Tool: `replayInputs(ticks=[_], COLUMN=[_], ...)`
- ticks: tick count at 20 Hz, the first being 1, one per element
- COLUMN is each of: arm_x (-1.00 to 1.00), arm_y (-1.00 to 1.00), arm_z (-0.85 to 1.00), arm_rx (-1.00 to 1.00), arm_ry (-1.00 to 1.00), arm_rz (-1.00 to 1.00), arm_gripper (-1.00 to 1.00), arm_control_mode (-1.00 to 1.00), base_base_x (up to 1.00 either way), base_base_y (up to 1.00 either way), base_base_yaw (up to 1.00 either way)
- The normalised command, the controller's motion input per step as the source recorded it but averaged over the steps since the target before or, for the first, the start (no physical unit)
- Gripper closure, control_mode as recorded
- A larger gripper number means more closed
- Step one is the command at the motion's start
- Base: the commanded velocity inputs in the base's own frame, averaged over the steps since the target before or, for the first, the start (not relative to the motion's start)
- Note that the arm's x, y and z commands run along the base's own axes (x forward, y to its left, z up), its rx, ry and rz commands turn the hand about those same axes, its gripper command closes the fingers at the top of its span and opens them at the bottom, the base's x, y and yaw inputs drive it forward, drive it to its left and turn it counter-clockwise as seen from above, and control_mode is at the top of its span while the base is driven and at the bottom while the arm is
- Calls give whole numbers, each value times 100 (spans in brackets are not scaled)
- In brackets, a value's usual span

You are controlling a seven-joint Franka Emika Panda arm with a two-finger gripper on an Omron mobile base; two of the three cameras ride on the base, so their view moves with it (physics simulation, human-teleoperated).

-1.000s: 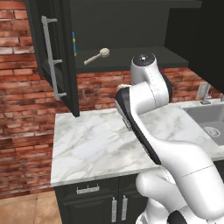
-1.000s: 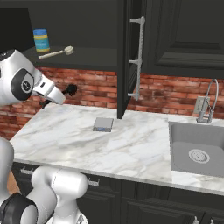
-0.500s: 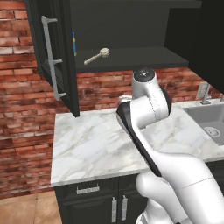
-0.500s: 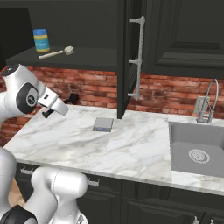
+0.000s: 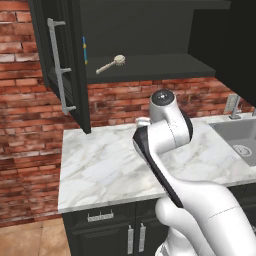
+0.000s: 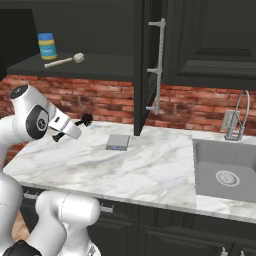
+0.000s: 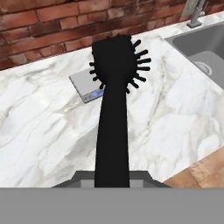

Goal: Pick the dish brush and dish brush from the cabinet and place them on the counter.

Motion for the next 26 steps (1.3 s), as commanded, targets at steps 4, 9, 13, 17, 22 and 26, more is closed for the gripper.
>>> replayInputs(ticks=[4,9,13,17,22,26], arm_x=[15,15,14,14,16,15], arm_y=[0,1,2,4,8,14], arm_z=[-26,-26,-24,-22,-19,-17], arm_rx=[0,0,0,0,0,0], arm_ry=[0,0,0,0,0,0], arm_rz=[0,0,0,-1,-1,-1], arm_gripper=[100,100,100,100,100,100], arm_control_mode=[-100,-100,-100,-100,-100,-100], base_base_x=[0,0,0,0,0,0], base_base_y=[0,0,0,0,0,0], base_base_yaw=[0,0,0,0,0,0])
